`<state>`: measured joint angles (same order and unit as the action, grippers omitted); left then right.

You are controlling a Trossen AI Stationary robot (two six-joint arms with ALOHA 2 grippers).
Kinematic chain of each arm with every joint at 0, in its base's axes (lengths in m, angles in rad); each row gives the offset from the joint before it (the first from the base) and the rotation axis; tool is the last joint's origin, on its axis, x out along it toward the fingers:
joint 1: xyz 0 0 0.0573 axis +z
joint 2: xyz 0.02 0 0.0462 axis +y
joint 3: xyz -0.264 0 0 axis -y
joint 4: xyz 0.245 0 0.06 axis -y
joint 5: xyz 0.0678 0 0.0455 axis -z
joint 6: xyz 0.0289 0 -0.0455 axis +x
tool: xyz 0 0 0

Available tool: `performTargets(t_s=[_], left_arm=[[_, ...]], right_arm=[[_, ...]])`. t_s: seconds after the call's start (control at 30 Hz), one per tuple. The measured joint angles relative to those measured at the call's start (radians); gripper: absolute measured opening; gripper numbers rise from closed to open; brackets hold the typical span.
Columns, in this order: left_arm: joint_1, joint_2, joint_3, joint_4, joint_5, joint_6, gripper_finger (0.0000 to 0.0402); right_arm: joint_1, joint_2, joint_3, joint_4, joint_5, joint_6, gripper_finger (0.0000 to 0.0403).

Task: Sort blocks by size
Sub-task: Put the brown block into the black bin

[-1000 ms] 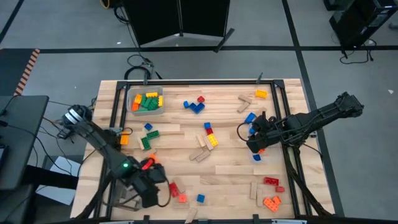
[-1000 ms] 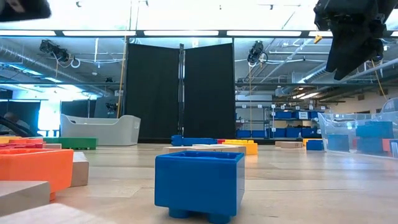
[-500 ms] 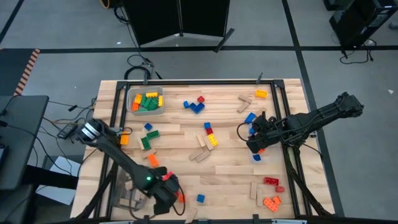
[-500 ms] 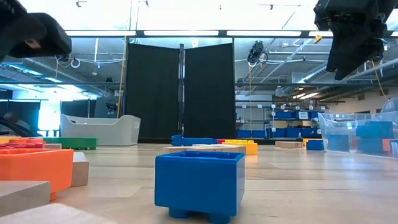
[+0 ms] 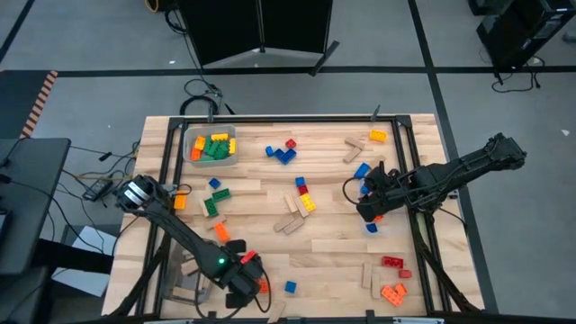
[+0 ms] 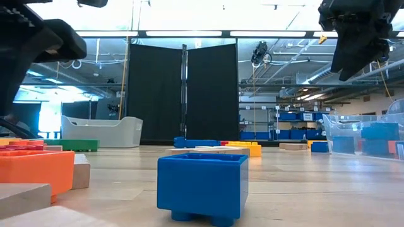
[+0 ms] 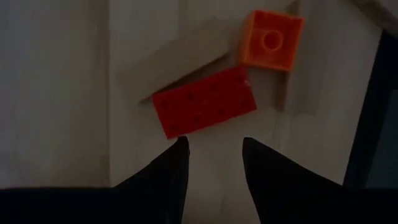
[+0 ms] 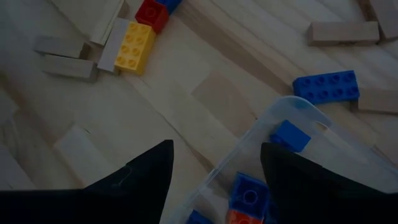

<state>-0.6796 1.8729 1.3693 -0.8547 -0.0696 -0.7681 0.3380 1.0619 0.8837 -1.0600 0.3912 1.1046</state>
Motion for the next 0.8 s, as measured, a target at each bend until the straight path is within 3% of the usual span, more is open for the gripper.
performTargets(t_s=[0.23, 0.4, 0.57, 0.8], left_arm=[[0.000, 0.000, 0.000, 0.043, -0.016, -0.002, 0.0156], [0.015, 0.000, 0.000, -0.011, -0.138, 0.002, 0.0156], [0.069, 0.000, 0.000, -0.043, -0.155, 0.009, 0.0169], [0.140, 0.000, -0.001, -0.001, -0.166, 0.210, 0.0204]], right_arm=[[0.000, 0.000, 0.000, 0.026, 0.000, 0.003, 0.0256], [0.000, 0.000, 0.000, 0.035, -0.004, 0.027, 0.0256], [0.000, 0.000, 0.000, 0.036, -0.023, 0.029, 0.0256], [0.000, 0.000, 0.000, 0.035, -0.049, 0.048, 0.0256]])
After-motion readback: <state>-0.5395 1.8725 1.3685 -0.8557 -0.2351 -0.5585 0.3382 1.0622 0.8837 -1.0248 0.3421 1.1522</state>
